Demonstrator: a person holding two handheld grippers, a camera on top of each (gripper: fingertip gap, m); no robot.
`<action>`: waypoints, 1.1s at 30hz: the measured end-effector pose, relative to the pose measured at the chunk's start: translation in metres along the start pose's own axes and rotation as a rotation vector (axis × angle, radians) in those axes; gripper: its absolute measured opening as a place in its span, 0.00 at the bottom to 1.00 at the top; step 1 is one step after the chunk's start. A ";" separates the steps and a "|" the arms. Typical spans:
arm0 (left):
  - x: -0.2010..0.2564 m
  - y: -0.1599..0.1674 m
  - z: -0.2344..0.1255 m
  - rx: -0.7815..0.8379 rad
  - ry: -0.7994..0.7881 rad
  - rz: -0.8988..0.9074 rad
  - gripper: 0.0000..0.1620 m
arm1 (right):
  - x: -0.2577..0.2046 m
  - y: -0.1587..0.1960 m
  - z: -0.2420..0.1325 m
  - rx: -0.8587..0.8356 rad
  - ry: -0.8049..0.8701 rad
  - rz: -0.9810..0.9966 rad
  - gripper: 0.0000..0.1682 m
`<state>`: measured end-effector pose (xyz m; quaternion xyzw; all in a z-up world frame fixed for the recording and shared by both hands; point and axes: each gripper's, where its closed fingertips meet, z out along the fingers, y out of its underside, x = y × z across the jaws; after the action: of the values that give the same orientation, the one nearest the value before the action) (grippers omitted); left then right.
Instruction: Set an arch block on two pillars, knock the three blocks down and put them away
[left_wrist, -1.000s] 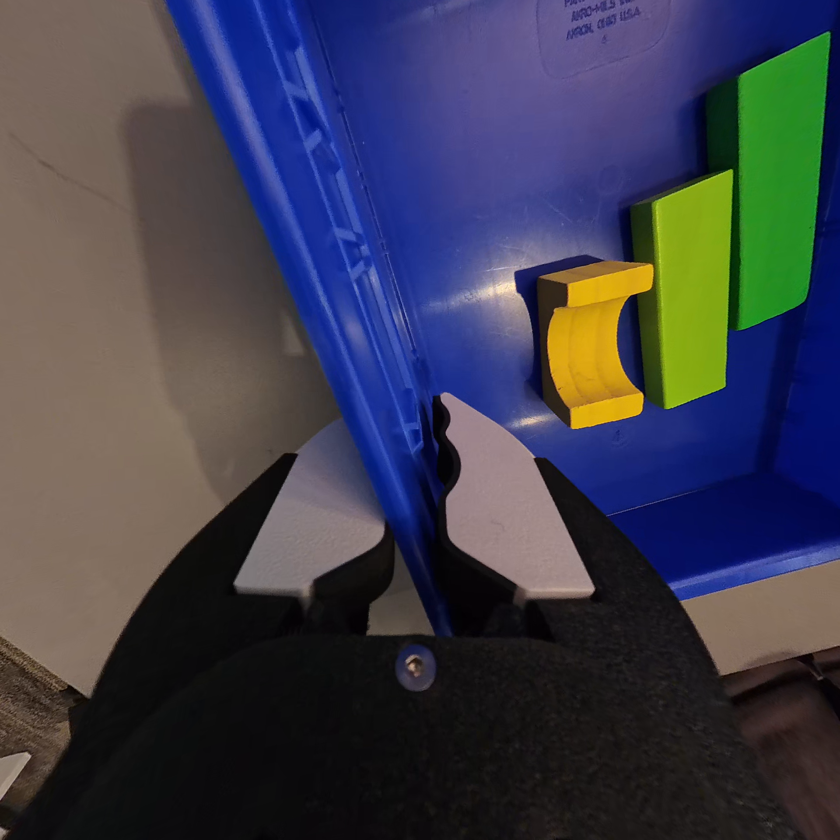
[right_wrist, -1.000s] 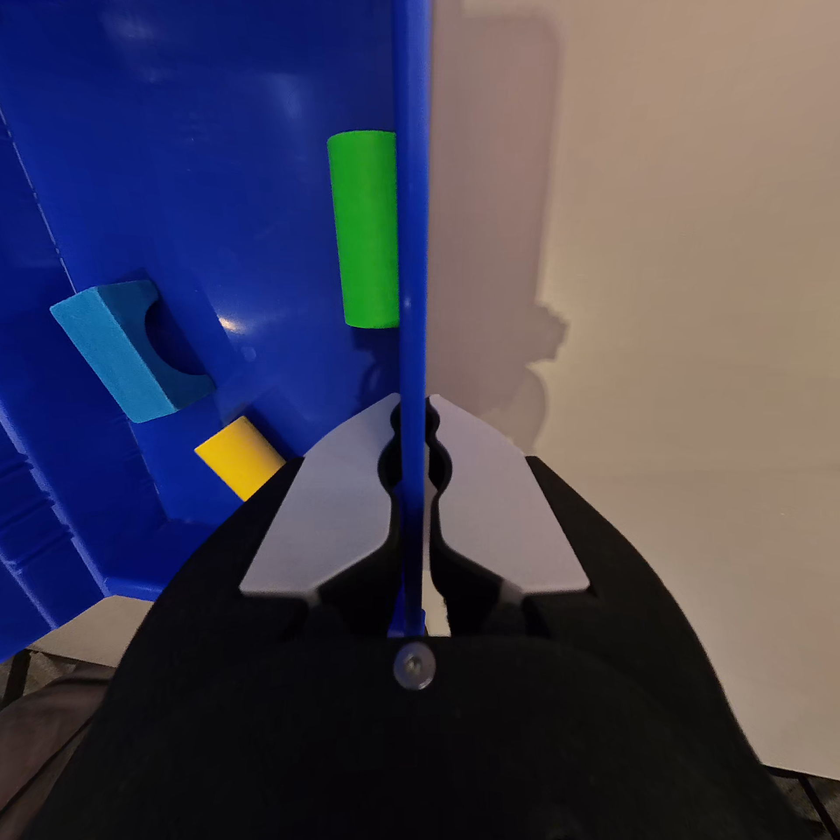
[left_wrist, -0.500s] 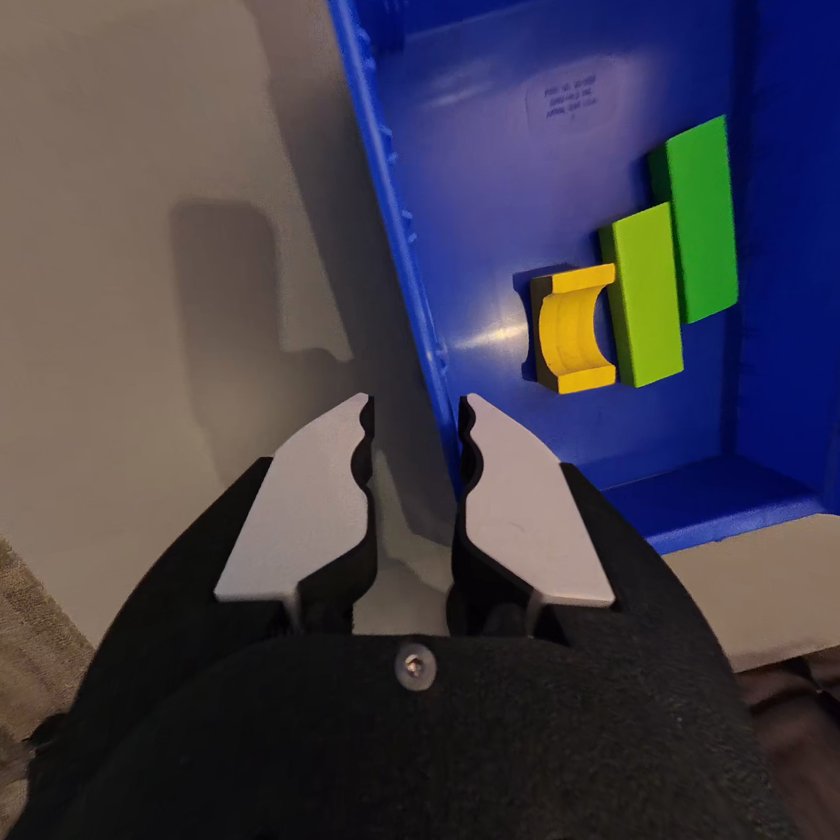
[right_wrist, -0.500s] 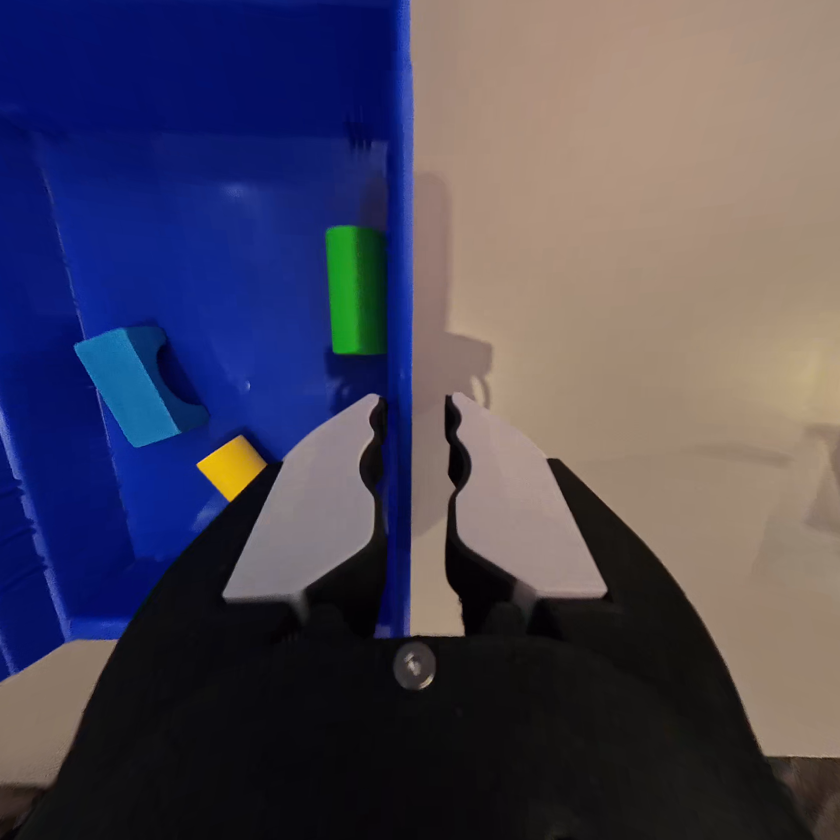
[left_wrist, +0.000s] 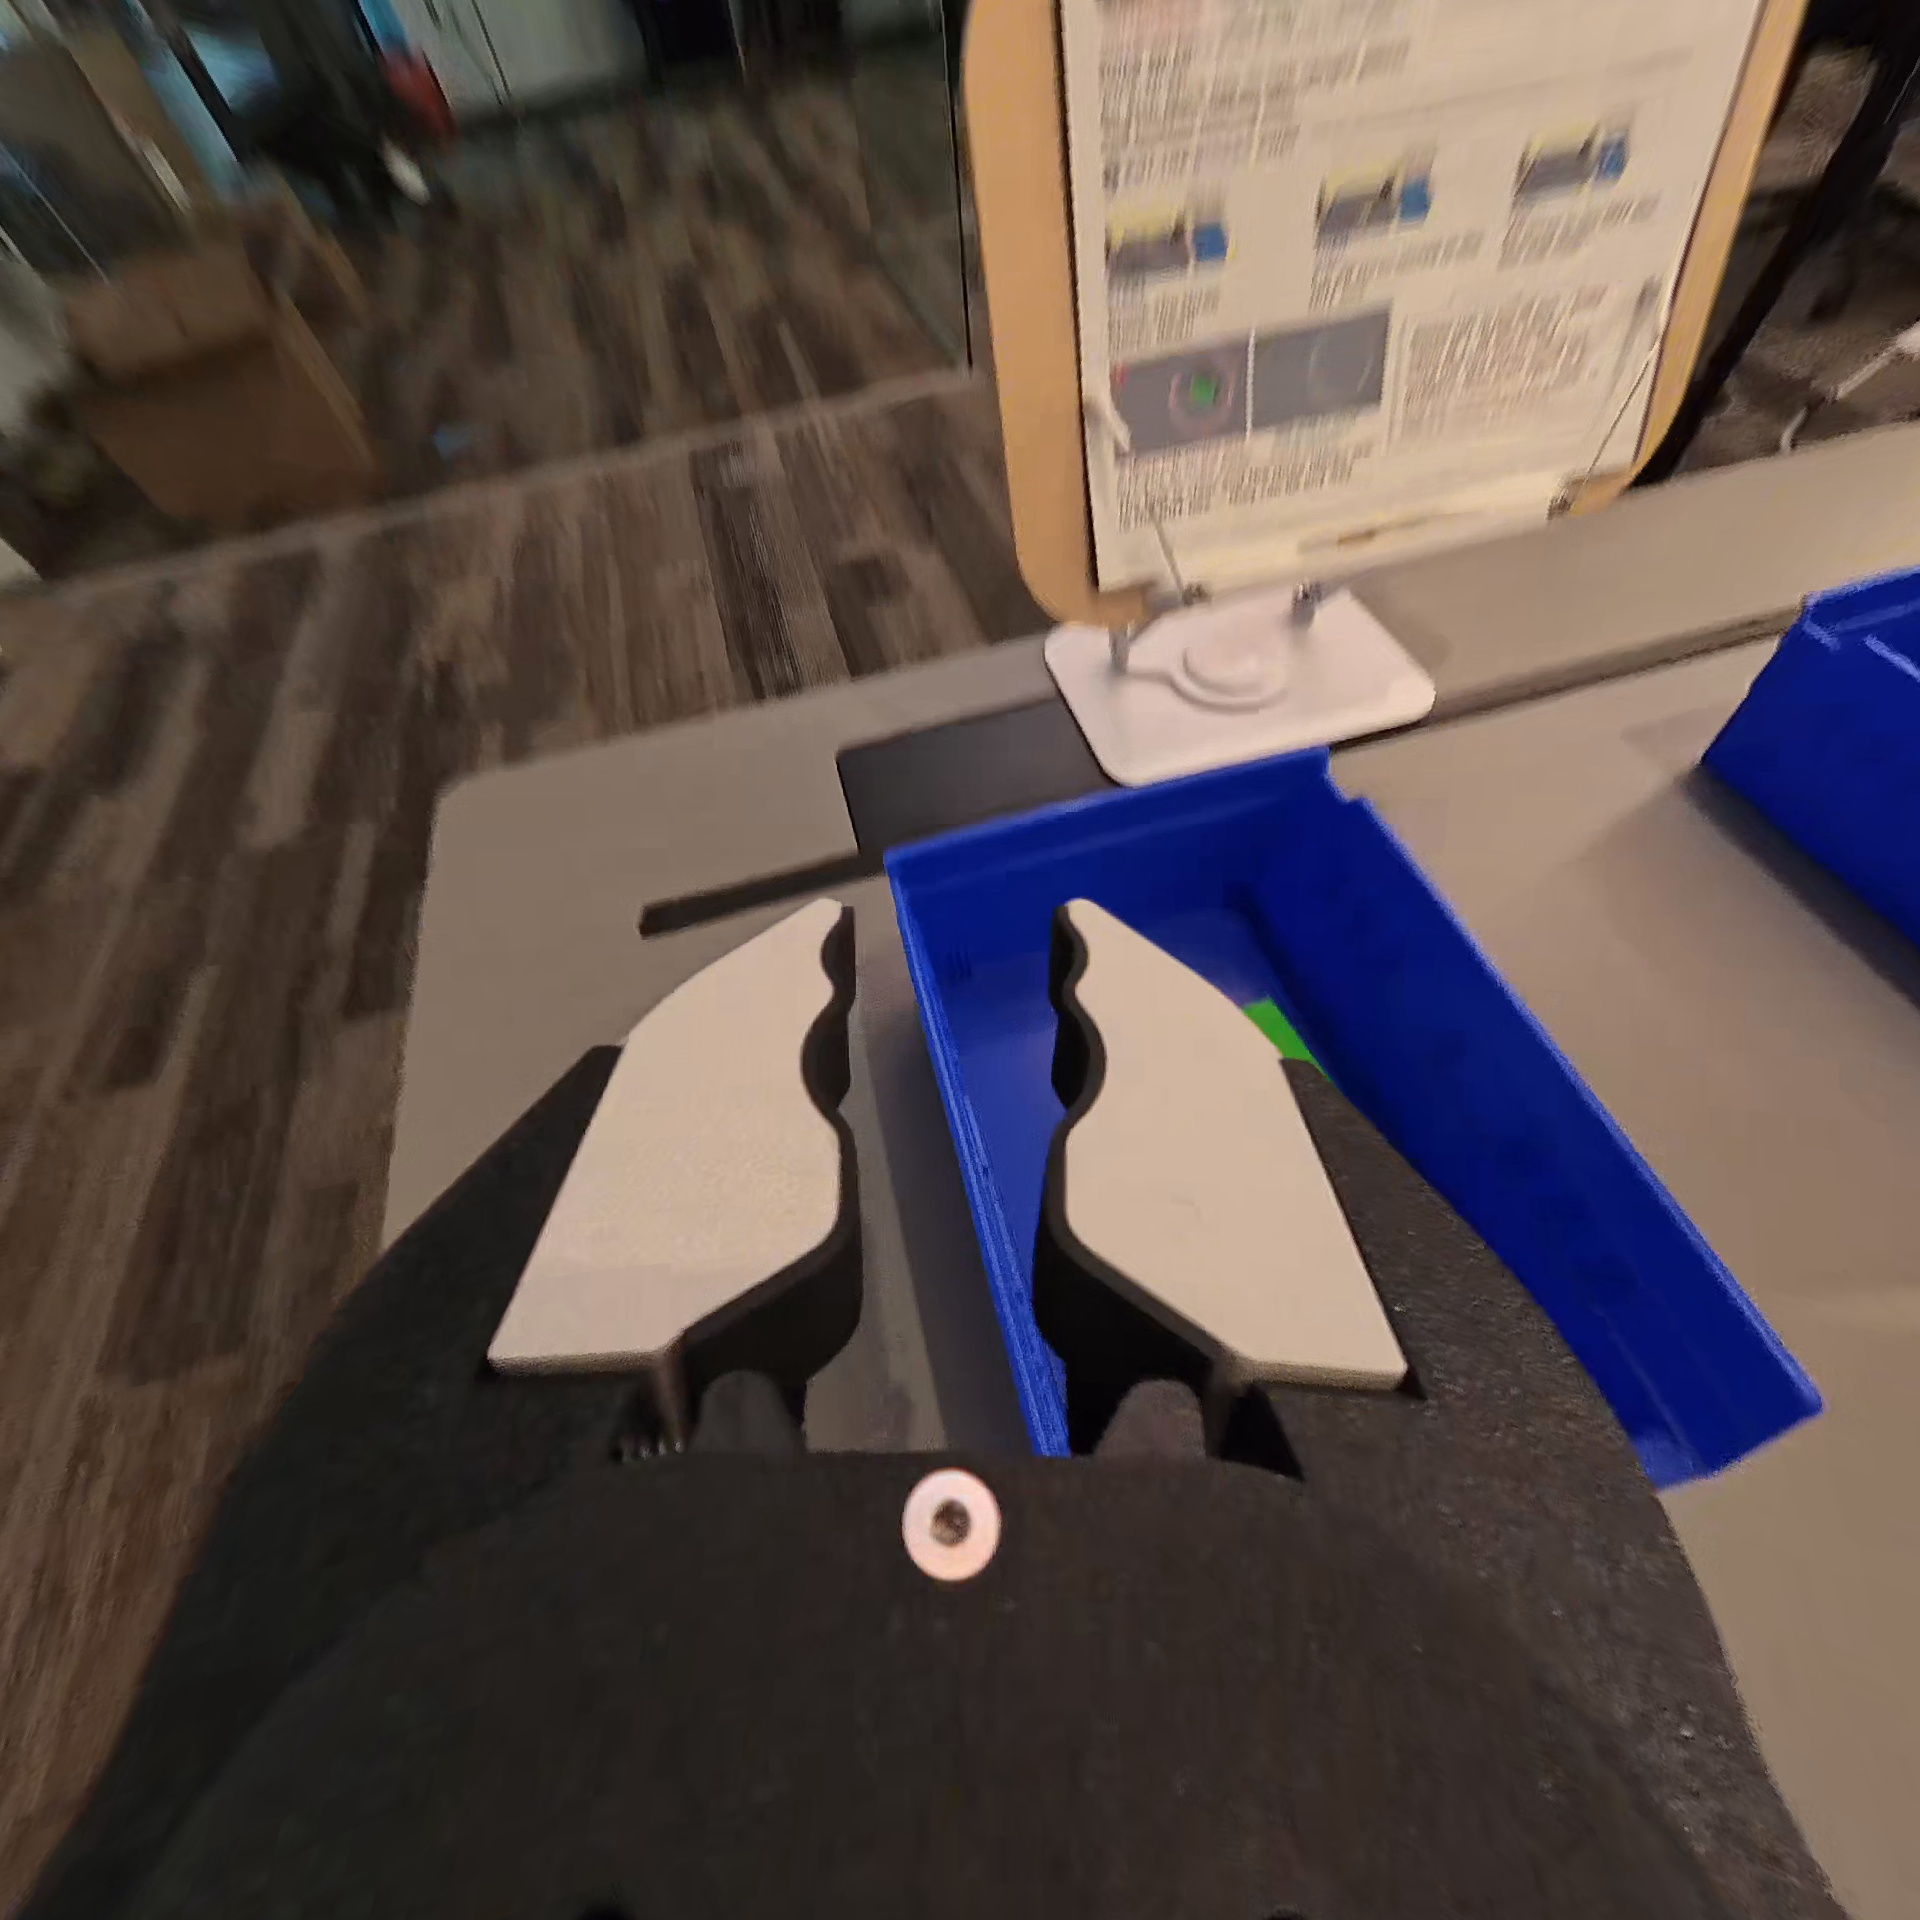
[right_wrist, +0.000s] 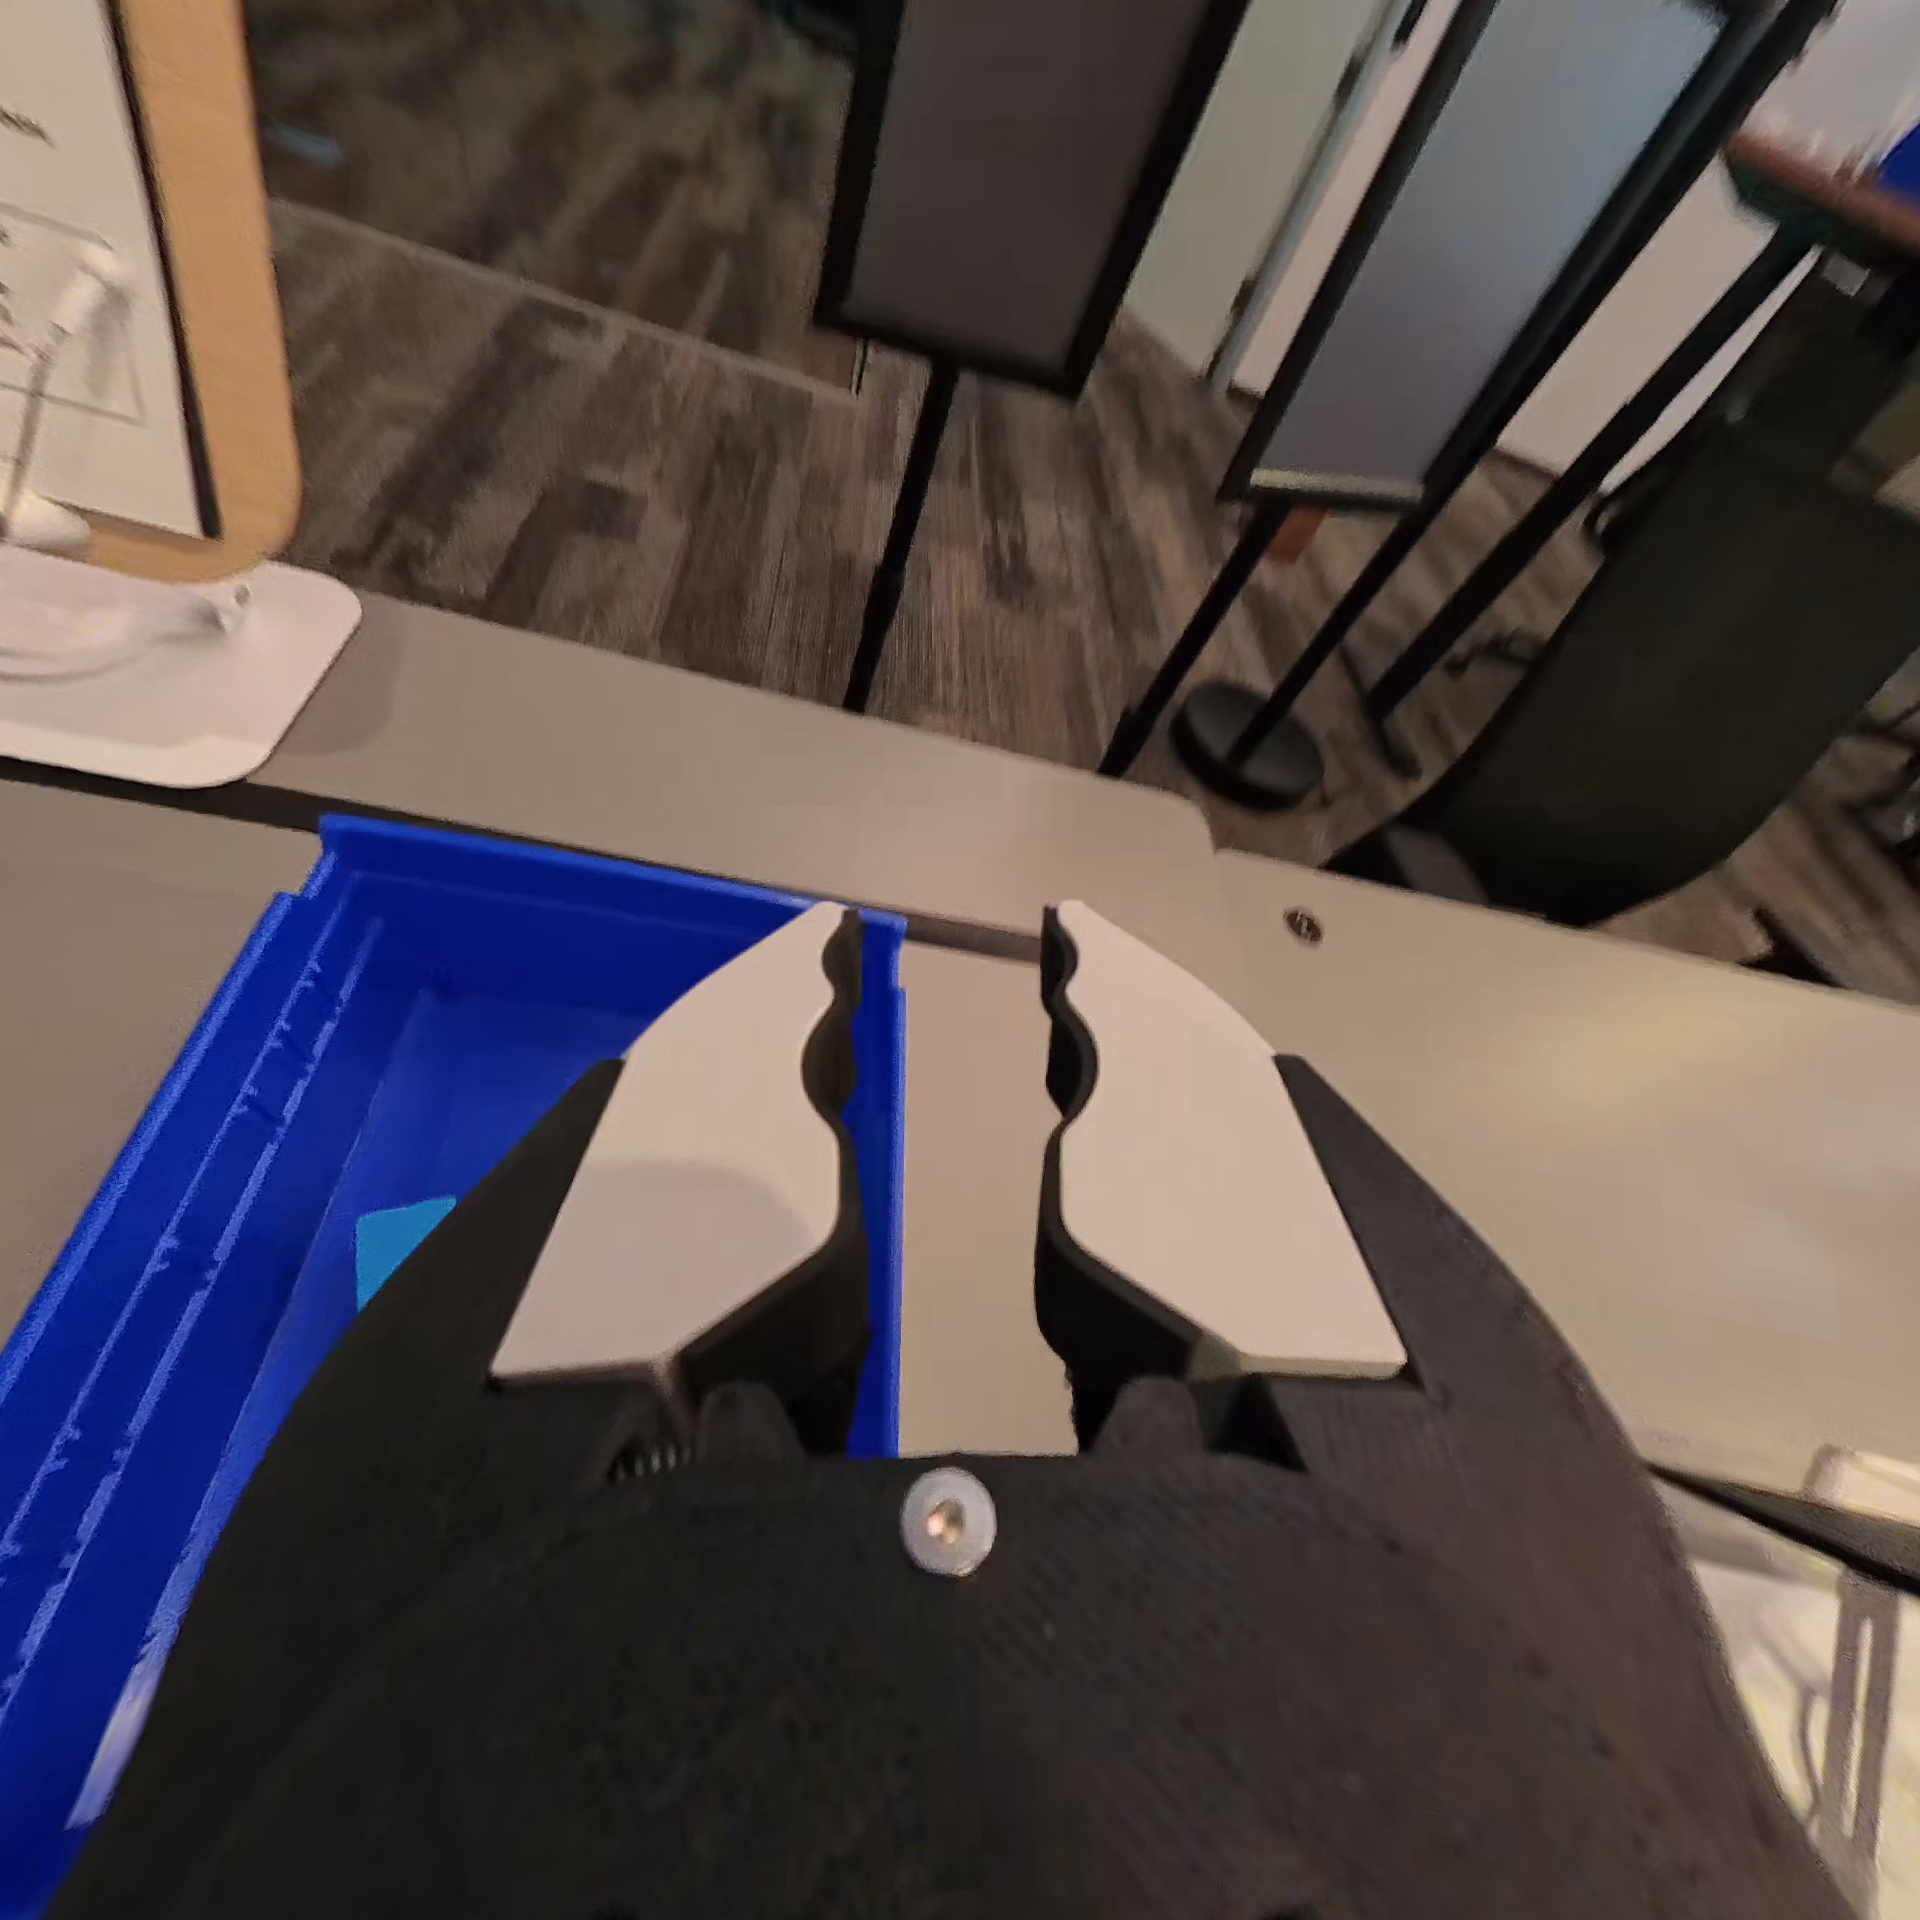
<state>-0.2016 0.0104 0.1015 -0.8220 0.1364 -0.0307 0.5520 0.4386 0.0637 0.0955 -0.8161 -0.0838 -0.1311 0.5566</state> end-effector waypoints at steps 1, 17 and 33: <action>0.000 -0.007 -0.005 0.046 -0.017 0.016 0.22 | -0.002 -0.006 -0.003 0.038 0.007 -0.020 0.22; 0.006 -0.057 -0.042 0.403 -0.070 0.004 0.48 | -0.002 -0.059 -0.043 0.493 0.117 -0.054 0.48; 0.024 -0.077 -0.062 0.613 0.053 -0.038 0.54 | 0.001 -0.083 -0.084 0.848 -0.149 0.247 0.57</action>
<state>-0.1766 -0.0239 0.1933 -0.6185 0.1198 -0.1019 0.7699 0.4060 0.0162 0.1988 -0.5267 -0.0719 0.0414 0.8460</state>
